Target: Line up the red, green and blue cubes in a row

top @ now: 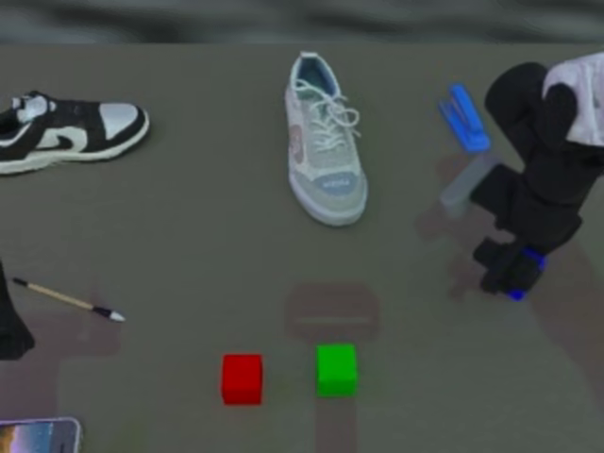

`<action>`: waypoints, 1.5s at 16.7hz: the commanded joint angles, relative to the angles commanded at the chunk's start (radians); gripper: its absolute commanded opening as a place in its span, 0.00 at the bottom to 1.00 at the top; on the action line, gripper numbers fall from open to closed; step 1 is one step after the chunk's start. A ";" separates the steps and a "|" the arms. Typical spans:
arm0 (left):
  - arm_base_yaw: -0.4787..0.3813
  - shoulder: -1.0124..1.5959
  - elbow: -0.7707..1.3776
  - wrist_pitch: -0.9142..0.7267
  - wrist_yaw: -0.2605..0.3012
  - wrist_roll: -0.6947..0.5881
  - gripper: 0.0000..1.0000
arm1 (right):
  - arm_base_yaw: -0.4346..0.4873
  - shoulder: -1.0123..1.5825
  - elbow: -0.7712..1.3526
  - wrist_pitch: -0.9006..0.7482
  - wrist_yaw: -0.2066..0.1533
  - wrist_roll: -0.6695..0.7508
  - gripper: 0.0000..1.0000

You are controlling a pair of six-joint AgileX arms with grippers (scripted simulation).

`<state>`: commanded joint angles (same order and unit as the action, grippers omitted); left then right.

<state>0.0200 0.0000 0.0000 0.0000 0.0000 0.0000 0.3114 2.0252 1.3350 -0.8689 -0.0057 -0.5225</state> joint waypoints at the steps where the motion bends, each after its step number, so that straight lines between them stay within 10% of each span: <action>1: 0.000 0.000 0.000 0.000 0.000 0.000 1.00 | 0.002 -0.017 0.021 -0.041 0.000 -0.001 0.00; 10: 0.000 0.000 0.000 0.000 0.000 0.000 1.00 | 0.019 -0.068 0.070 -0.141 -0.001 -0.016 0.00; 19: 0.000 0.000 0.000 0.000 0.000 0.000 1.00 | 0.401 -0.195 -0.026 -0.176 -0.005 -0.283 0.00; 25: 0.000 0.000 0.000 0.000 0.000 0.000 1.00 | 0.425 -0.206 -0.036 -0.173 -0.005 -0.304 0.00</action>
<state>0.0200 0.0000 0.0000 0.0000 0.0000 0.0000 0.7362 1.8189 1.2995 -1.0414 -0.0107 -0.8264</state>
